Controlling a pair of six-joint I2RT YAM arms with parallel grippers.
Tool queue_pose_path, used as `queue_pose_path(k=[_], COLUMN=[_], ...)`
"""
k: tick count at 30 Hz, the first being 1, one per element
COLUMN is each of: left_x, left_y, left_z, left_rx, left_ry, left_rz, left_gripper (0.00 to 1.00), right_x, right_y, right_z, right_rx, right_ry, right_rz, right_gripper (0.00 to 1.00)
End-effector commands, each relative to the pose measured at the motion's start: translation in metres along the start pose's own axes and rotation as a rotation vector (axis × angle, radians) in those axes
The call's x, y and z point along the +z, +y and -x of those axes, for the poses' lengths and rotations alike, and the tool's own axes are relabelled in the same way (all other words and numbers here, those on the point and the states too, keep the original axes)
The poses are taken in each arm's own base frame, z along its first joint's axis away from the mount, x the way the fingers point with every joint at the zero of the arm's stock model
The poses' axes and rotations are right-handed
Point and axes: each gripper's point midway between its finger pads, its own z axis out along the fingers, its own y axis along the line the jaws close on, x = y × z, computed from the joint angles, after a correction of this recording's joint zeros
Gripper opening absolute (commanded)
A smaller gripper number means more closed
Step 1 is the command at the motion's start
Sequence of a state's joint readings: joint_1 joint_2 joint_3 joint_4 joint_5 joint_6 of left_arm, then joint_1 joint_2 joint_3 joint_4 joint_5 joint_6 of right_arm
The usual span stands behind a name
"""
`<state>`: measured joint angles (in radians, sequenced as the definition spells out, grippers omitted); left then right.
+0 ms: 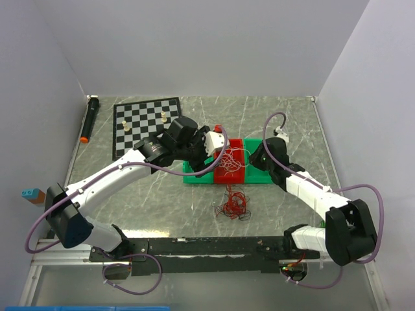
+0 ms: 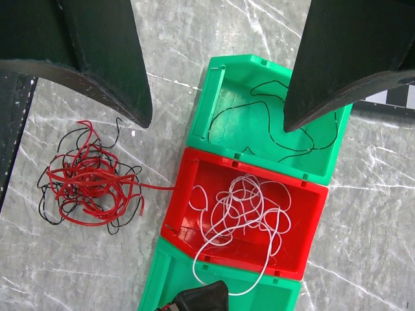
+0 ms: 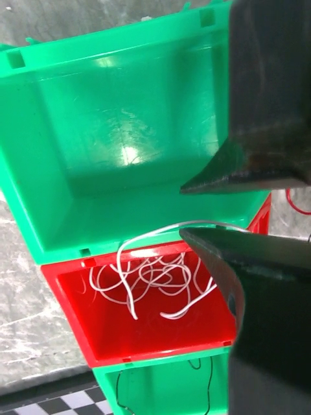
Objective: Untangle the cables
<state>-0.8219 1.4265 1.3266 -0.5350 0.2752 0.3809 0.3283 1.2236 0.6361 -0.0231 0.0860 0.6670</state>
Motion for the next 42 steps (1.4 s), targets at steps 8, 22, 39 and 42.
queue_pose_path(k=[8, 22, 39, 42], left_x=[-0.006, -0.008, -0.013, -0.014], left_y=[0.009, 0.010, 0.010, 0.009], left_z=[0.027, 0.030, 0.031, 0.032], left_rx=[0.028, 0.036, 0.032, 0.035], left_ry=[-0.076, -0.079, -0.090, -0.092], left_rz=[0.027, 0.035, 0.041, 0.040], left_gripper=[0.87, 0.87, 0.87, 0.87], right_x=[-0.007, 0.009, 0.009, 0.024], right_y=[0.033, 0.027, 0.095, 0.098], right_z=[0.033, 0.030, 0.011, -0.004], right_rx=[-0.034, -0.060, -0.173, -0.189], right_ry=[-0.126, -0.123, -0.107, -0.065], right_rz=[0.067, 0.019, 0.111, 0.089], right_gripper=[0.18, 0.23, 0.00, 0.00])
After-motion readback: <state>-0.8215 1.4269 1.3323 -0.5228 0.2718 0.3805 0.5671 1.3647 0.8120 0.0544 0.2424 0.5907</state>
